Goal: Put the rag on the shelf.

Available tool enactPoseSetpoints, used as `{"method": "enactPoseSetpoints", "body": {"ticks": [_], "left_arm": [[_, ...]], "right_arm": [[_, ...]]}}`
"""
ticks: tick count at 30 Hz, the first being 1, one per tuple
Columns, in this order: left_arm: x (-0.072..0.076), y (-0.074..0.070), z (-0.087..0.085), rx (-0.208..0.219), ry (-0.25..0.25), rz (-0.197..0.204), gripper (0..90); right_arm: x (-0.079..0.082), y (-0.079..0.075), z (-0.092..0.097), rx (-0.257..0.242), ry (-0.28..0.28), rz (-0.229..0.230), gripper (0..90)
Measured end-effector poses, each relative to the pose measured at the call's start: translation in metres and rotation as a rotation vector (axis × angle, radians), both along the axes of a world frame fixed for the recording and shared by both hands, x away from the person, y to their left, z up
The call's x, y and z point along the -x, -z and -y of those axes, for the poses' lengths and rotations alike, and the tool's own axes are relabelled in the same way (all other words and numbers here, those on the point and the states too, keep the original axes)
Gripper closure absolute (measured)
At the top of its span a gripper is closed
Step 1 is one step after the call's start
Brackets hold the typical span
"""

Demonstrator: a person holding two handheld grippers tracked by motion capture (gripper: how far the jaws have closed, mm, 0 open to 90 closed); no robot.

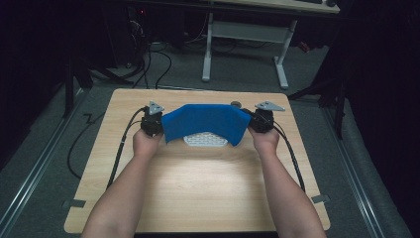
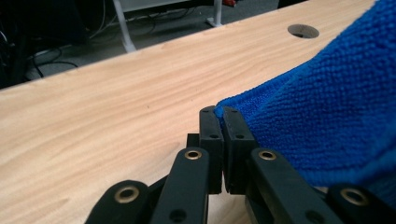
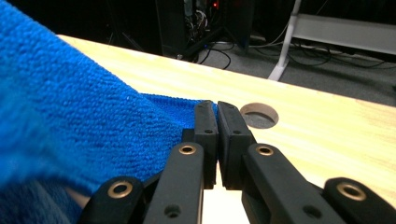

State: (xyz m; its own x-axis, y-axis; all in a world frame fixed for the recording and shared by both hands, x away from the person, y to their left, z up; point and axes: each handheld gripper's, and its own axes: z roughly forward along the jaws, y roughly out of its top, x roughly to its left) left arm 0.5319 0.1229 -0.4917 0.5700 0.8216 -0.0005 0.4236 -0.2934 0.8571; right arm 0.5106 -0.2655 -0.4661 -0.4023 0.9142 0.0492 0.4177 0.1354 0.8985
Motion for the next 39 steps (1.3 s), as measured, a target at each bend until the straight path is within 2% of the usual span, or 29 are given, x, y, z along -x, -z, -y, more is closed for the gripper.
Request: {"method": "enactPoseSetpoints", "body": {"ticks": [9,13,19,22,24,28,32,36,39], "left_arm": [[0.003,0.011,-0.001,0.004,-0.002,-0.037,87.0],[0.004,0.008,-0.002,0.021,-0.009,-0.035,80.1],[0.006,0.002,-0.007,0.021,-0.044,-0.050,66.6],[0.007,0.003,-0.012,0.036,-0.065,-0.059,59.8],[0.008,0.005,-0.015,0.030,-0.082,-0.069,56.9],[0.011,0.011,-0.019,0.018,-0.087,-0.084,56.8],[0.013,0.015,-0.019,0.019,-0.086,-0.092,57.1],[0.015,0.014,-0.017,0.018,-0.078,-0.079,57.1],[0.016,0.012,-0.017,0.020,-0.077,-0.072,57.5]], "right_arm": [[0.002,0.013,-0.001,-0.001,0.002,-0.027,87.4],[0.004,0.014,0.003,-0.016,0.011,-0.031,81.5],[0.007,0.005,0.013,-0.042,0.048,-0.025,69.9],[0.009,0.000,0.017,-0.057,0.059,-0.028,64.1],[0.010,-0.002,0.019,-0.049,0.063,-0.022,62.0],[0.013,-0.004,0.021,-0.040,0.065,-0.023,55.7],[0.014,-0.007,0.023,-0.062,0.069,-0.018,50.6],[0.014,-0.018,0.026,-0.087,0.070,0.012,49.8],[0.015,-0.026,0.029,-0.087,0.076,0.027,50.0]]}}
